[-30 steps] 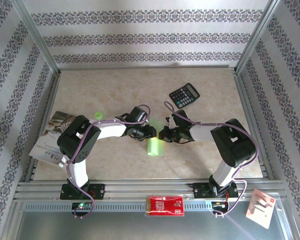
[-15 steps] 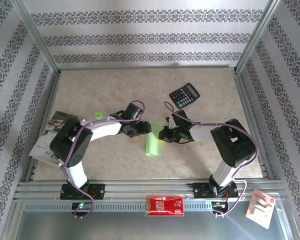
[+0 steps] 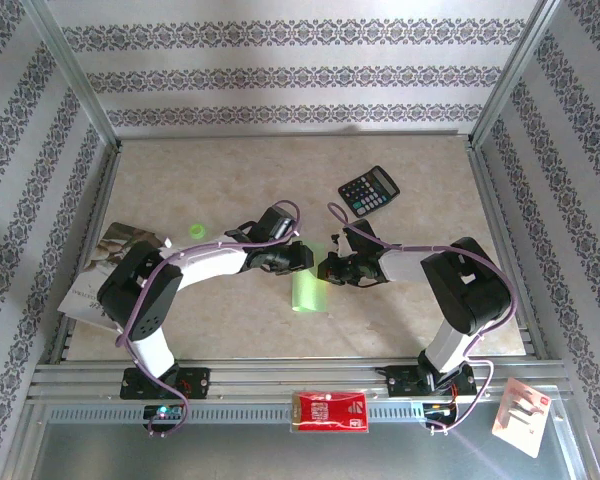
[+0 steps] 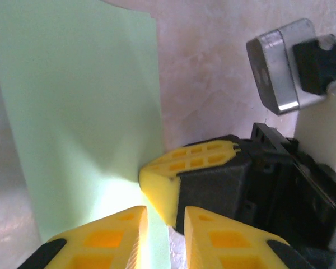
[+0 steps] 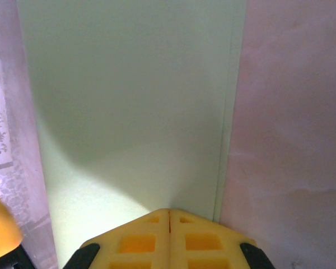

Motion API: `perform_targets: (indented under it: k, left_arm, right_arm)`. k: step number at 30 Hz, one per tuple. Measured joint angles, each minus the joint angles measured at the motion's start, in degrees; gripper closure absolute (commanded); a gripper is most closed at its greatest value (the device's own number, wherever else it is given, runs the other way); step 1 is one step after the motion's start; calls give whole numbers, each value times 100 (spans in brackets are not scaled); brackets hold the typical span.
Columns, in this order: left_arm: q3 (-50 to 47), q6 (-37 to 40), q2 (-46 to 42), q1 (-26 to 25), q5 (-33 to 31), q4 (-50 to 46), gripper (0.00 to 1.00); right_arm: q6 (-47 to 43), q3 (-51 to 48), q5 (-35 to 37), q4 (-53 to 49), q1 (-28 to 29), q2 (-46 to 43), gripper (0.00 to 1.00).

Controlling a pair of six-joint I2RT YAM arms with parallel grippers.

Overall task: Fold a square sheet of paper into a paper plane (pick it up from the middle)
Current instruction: First fold the square sheet of paper in half at the center of the table.

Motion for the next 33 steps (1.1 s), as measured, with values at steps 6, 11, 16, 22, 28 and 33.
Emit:
perform_targets:
  k: [6,11,16,22,28,33]
  left_arm:
    - [-55,-2,396,136,-4,15,80]
    - [-313,-2,483,332,76,162,79]
    - [-319,44,422,376,109,184,77]
    - [-369,-33,26,282,278,236,76]
    - [-765,-177,-94,105,409,297,76]
    - [-1040,-177,-48,116,367,326,75]
  right_arm:
    - [-2,0,0,0,0,0,100]
    - [-4,20,4,22,0,22,100]
    - [-4,39,7,48,0,48,100]
    - [-4,42,7,46,0,48,100]
    - [-4,50,9,37,0,50,100]
    - [-17,66,11,4,0,50,100]
